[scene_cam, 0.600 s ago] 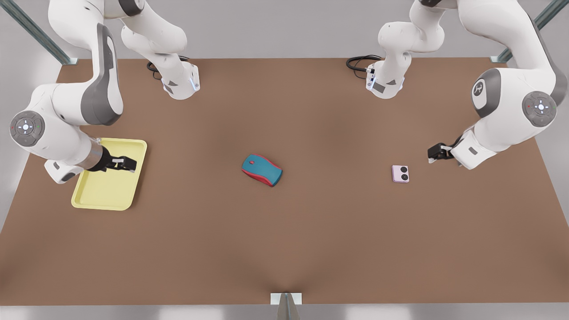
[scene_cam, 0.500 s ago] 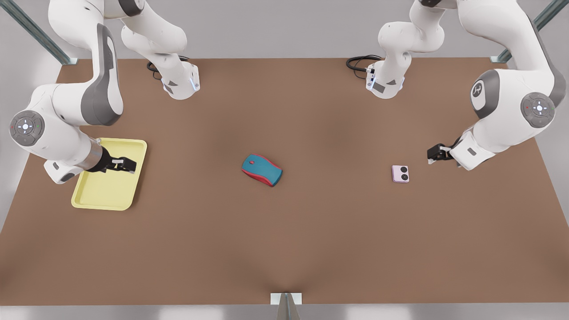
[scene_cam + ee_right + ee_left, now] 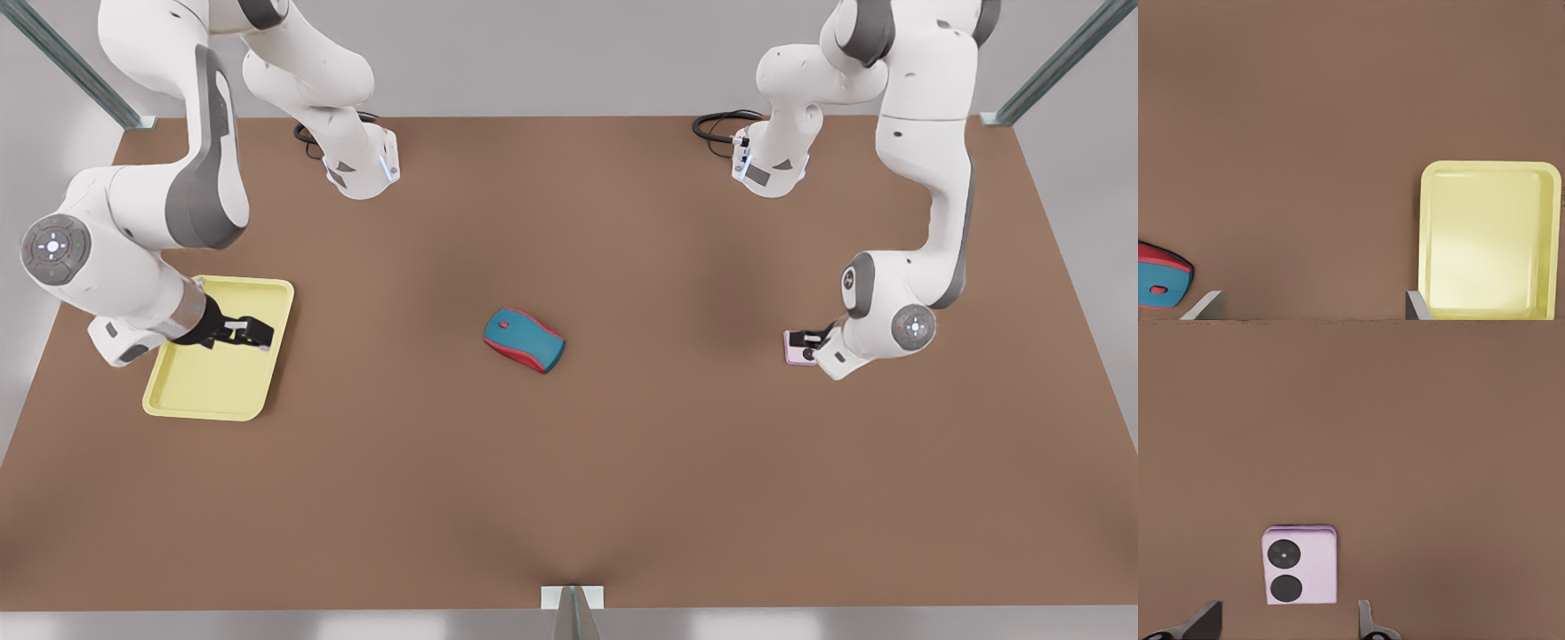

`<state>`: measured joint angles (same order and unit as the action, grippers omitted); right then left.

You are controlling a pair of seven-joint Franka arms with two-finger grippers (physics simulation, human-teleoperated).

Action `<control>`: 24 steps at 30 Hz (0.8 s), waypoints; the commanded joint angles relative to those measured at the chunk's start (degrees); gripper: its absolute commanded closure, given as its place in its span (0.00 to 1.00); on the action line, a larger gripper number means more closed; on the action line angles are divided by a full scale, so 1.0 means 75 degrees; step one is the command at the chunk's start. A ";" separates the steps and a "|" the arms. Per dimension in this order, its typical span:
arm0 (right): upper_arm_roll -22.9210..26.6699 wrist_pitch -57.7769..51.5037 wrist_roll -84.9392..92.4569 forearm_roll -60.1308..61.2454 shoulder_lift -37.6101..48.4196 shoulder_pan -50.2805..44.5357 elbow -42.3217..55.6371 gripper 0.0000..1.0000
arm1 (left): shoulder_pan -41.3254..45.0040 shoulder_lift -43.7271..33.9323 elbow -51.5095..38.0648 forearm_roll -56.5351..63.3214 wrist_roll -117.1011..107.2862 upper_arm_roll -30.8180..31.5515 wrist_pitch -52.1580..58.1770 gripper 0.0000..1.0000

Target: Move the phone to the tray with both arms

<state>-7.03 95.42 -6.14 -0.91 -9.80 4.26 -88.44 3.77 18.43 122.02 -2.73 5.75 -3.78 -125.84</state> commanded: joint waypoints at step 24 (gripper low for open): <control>0.0035 0.0309 0.0045 0.0016 -0.0100 0.0065 -0.0068 0.00 | -0.0010 0.0871 0.0723 0.0059 0.0147 -0.0012 -0.2111 0.00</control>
<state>-6.82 97.82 -6.18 -0.89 -10.55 4.77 -89.02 3.69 24.92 127.41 -2.35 6.91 -3.86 -141.19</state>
